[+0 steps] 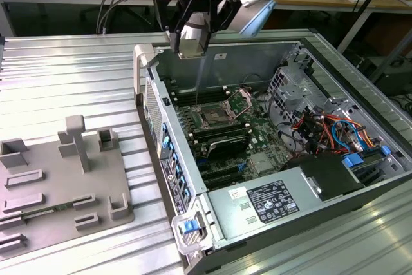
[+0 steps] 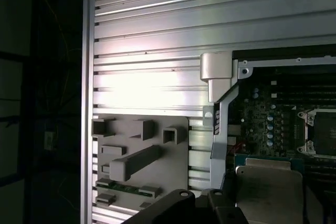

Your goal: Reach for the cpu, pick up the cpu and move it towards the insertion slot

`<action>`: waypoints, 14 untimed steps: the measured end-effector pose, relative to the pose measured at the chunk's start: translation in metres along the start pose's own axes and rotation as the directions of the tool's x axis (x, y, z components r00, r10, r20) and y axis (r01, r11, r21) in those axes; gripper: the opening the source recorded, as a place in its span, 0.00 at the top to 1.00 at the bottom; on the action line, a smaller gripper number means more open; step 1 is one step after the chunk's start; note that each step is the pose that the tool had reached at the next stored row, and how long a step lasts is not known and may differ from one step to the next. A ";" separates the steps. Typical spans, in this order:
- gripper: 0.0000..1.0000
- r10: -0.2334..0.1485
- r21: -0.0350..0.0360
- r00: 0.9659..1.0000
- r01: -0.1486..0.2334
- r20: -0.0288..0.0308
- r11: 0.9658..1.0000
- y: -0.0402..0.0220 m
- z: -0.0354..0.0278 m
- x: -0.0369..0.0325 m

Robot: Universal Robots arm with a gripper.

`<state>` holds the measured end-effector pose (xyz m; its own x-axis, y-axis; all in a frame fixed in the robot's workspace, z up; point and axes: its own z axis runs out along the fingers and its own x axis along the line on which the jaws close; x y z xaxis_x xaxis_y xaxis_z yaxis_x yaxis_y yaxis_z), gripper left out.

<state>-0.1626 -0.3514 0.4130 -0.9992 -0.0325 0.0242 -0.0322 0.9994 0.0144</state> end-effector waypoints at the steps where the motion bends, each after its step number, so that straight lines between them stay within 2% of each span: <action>1: 0.45 0.000 0.000 1.000 0.000 0.000 1.000 0.0017 0.0001 -0.0056; 5: 0.45 0.000 0.000 1.000 0.000 0.000 1.000 0.0052 0.0012 -0.0227; 6: 0.45 0.000 0.001 1.000 0.000 0.000 1.000 0.0063 0.0014 -0.0306; 8: 0.45 0.000 0.000 1.000 0.000 0.000 1.000 0.0073 0.0015 -0.0406; 9: 0.45 0.000 0.001 1.000 0.000 0.000 1.000 0.0083 0.0015 -0.0495; 14: 0.45 0.000 0.002 1.000 0.000 0.000 1.000 0.0117 0.0016 -0.0726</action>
<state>-0.0905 -0.3374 0.4099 -0.9992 -0.0325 0.0246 -0.0322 0.9994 0.0123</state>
